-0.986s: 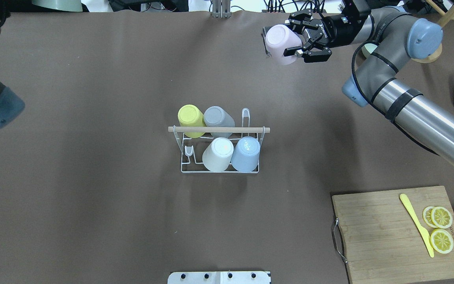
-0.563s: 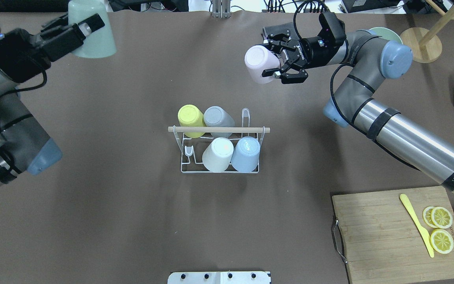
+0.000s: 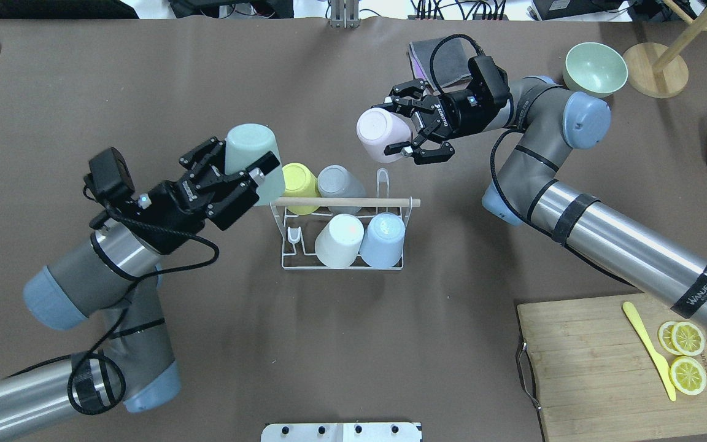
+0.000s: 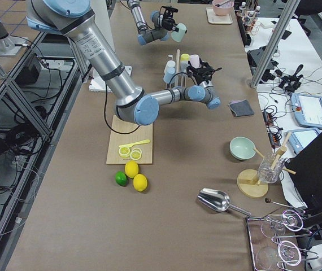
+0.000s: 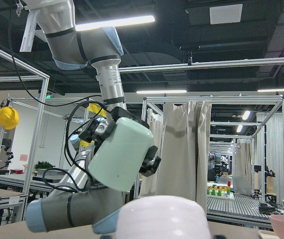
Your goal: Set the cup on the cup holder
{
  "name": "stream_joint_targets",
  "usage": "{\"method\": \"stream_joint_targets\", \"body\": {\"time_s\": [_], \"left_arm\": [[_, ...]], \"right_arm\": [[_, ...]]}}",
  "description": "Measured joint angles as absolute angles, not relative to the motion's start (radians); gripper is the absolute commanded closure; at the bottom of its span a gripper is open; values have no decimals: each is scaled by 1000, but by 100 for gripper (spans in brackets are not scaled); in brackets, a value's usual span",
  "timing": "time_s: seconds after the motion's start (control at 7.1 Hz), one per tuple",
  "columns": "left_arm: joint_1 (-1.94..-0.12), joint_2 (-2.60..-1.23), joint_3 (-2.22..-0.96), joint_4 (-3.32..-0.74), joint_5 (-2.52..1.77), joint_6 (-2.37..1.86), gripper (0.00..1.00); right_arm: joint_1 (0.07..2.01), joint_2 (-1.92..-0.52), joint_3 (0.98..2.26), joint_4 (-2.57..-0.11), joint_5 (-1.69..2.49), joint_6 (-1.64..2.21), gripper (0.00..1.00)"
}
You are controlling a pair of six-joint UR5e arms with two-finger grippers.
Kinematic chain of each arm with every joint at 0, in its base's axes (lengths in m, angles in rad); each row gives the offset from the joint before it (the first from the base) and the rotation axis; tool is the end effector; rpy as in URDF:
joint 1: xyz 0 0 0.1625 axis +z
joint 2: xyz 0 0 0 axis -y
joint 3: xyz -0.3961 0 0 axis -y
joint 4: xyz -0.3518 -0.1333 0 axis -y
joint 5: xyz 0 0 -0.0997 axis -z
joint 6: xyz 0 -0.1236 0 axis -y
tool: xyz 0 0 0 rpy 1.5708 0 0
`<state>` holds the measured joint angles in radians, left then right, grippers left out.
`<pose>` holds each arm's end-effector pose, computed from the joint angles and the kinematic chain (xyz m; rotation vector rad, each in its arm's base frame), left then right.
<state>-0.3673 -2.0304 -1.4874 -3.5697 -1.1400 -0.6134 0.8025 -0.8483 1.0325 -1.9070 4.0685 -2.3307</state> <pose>0.4086 -0.3554 0.2382 1.5638 1.6775 -0.2104 -0.4587 -0.5597 0.3126 1.9425 -2.0610 -0.9396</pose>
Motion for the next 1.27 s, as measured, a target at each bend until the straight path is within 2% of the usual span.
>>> {"method": "stream_joint_targets", "body": {"time_s": [0.42, 1.13, 1.27], "left_arm": [[-302, -2077, -1400, -3573, -1067, -576, 100], [-290, -2075, -1355, -3599, -1041, -571, 100], [-290, -2075, -1354, -3602, -1041, -571, 72]], "right_arm": [[795, -858, 1069, -1910, 4109, -2320, 73], [731, -898, 1078, -1909, 4169, -2318, 72], [728, -902, 1079, -1909, 4171, -2319, 62]]}}
